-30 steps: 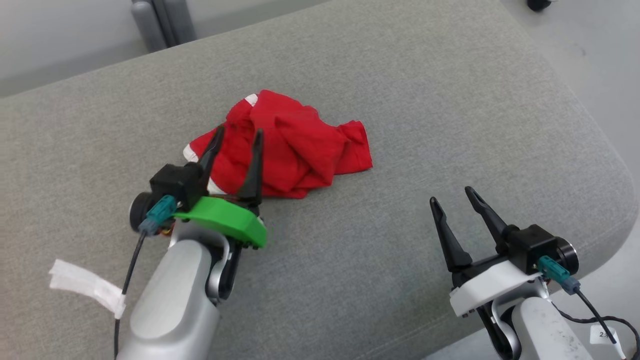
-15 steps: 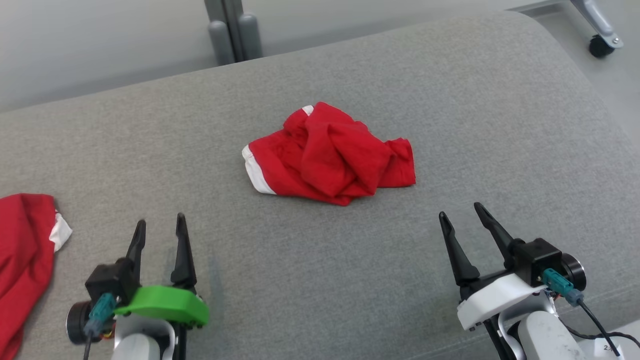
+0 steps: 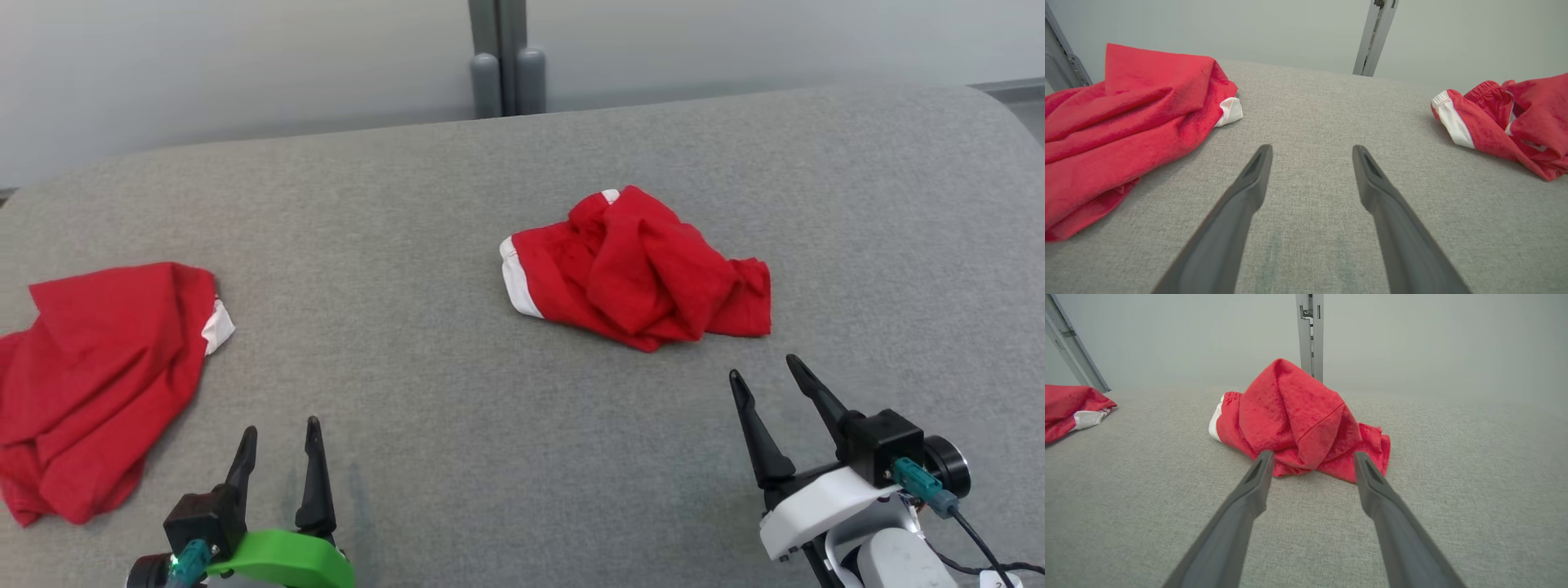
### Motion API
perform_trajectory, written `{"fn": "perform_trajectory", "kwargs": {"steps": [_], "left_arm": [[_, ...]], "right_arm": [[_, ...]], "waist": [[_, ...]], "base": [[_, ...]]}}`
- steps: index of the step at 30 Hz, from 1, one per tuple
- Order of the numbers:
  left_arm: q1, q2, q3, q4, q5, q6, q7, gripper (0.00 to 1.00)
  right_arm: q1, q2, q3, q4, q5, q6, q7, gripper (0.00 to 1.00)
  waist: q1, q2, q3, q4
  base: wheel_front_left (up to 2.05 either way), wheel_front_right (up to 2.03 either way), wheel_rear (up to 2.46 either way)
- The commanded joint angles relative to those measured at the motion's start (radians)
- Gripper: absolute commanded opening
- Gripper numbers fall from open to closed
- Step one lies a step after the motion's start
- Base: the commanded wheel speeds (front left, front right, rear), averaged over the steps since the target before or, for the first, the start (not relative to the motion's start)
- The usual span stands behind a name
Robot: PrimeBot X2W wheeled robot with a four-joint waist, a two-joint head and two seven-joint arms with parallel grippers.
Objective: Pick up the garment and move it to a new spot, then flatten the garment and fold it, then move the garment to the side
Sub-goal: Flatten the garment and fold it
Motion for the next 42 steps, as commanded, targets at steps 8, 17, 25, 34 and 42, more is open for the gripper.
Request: {"fn": "perform_trajectory", "kwargs": {"steps": [8, 17, 25, 34, 42], "left_arm": [[0.029, 0.004, -0.022, -0.011, -0.007, 0.017, -0.001, 1.00], [-0.022, 0.004, -0.047, -0.027, -0.020, 0.024, -0.001, 1.00], [-0.114, 0.004, -0.105, -0.040, -0.038, 0.027, -0.001, 1.00], [-0.199, 0.004, -0.168, -0.045, -0.076, 0.037, -0.001, 1.00], [-0.223, 0.004, -0.176, -0.035, -0.111, 0.044, -0.001, 1.00]], "right_arm": [[-0.005, 0.000, 0.001, 0.004, -0.007, -0.001, -0.002, 1.00], [-0.065, -0.002, 0.047, 0.010, 0.033, -0.001, -0.002, 1.00], [-0.310, -0.040, 0.197, 0.104, 0.111, -0.001, -0.002, 1.00], [-0.583, -0.034, 0.286, 0.351, 0.141, -0.001, -0.002, 1.00], [-0.670, -0.007, 0.297, 0.564, 0.125, -0.001, -0.002, 0.35]], "waist": [[0.0000, -0.0001, -0.019, 0.084], [0.0000, -0.0001, 0.042, 0.097], [0.0000, -0.0001, 0.166, 0.139], [0.0000, -0.0001, 0.272, 0.208], [0.0000, -0.0001, 0.290, 0.244]], "base": [[0.00, 0.00, 0.00], [0.00, 0.00, 0.00], [0.00, 0.00, 0.00], [0.00, 0.00, 0.00], [0.00, 0.00, 0.00]]}}
